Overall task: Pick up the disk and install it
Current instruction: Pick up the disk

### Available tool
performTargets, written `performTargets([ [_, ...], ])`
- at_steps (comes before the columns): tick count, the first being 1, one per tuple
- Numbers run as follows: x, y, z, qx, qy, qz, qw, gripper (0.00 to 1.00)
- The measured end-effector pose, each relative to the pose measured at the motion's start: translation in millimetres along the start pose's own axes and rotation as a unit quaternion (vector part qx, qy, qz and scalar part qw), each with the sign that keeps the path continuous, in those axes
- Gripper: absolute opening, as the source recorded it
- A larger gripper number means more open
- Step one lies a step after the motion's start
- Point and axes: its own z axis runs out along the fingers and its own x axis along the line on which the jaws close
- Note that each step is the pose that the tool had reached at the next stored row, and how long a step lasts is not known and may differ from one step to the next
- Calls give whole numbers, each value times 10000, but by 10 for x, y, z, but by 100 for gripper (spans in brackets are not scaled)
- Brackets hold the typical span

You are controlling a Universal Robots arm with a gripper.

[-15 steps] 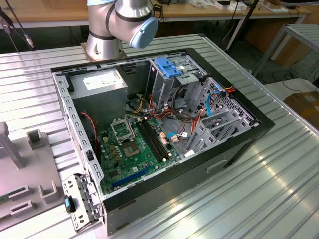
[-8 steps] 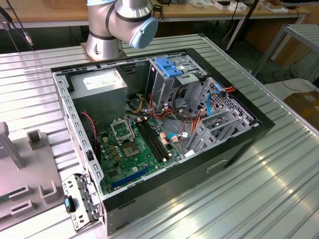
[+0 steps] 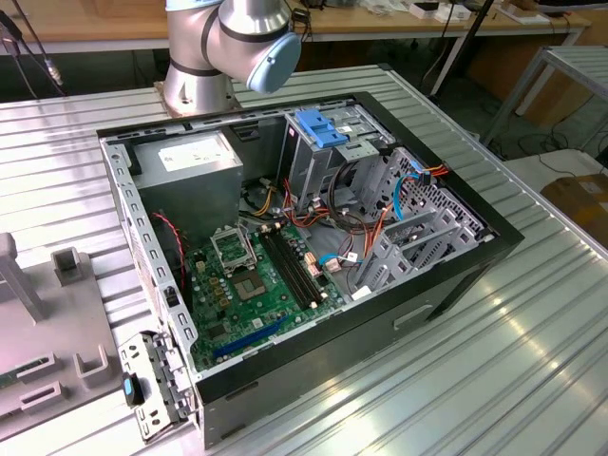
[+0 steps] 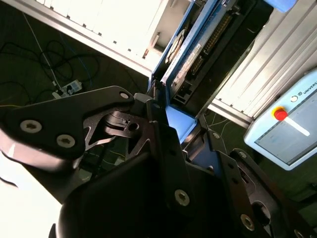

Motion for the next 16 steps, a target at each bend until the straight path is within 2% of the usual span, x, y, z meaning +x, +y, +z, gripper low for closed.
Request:
performTargets([
  [3,-2,-60,0,0,0,0,10000,37],
  [4,-3,-105,0,-1,0,0,10000,37],
  [7,-5,-160,2,-1,0,0,10000,37],
  [10,-8,-250,3,-1,0,0,10000,37],
  [16,-11,-363,5,-1,0,0,10000,37],
])
